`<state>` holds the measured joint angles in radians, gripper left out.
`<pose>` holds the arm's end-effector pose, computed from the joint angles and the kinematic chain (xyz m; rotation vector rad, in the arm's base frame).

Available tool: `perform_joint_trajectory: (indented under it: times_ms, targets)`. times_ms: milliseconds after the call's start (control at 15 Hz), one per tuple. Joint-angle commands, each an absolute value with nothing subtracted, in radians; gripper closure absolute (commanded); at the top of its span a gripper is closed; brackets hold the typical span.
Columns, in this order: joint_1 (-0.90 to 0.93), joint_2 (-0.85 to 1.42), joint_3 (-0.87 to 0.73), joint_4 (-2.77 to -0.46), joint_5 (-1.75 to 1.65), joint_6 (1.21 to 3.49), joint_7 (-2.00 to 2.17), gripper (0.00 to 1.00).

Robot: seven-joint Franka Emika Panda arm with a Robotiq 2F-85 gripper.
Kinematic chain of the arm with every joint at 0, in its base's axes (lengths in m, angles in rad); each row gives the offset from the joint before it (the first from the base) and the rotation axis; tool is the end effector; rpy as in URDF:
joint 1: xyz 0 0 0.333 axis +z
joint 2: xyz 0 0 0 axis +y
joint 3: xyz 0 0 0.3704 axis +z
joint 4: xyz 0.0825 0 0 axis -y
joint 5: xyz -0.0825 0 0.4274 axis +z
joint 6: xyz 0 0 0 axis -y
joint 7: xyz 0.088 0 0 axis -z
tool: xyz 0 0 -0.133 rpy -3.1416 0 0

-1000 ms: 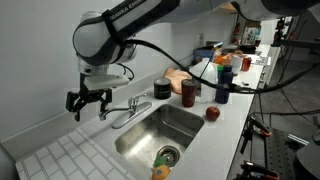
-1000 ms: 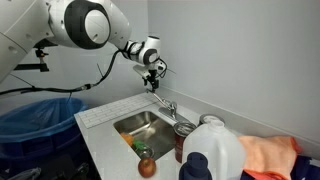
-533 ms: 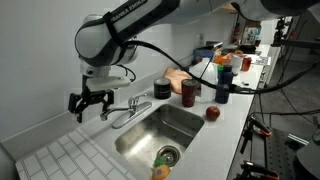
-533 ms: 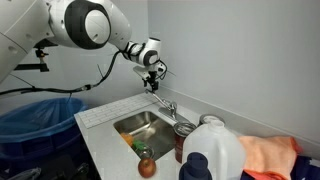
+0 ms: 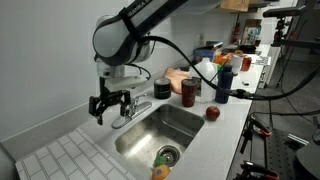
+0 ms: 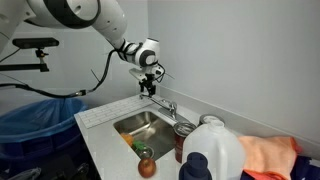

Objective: Push the faucet to the center of the sink

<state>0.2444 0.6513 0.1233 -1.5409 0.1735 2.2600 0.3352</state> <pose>0.7334 0.2749 0.2733 -2.9153 0.1477 0.0103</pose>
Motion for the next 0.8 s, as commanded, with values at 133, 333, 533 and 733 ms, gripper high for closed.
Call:
perform_joint_trajectory:
  times_ms: [133, 333, 533, 733]
  targets:
    - [0.225, 0.453, 0.119, -1.855, 0.197, 2.292, 0.34, 0.0]
    - [0.217, 0.381, 0.119, -1.959, 0.2, 2.313, 0.339, 0.0]
    - [0.21, 0.321, 0.117, -2.05, 0.204, 2.333, 0.346, 0.0]
    - [0.202, 0.27, 0.115, -2.125, 0.214, 2.35, 0.353, 0.0]
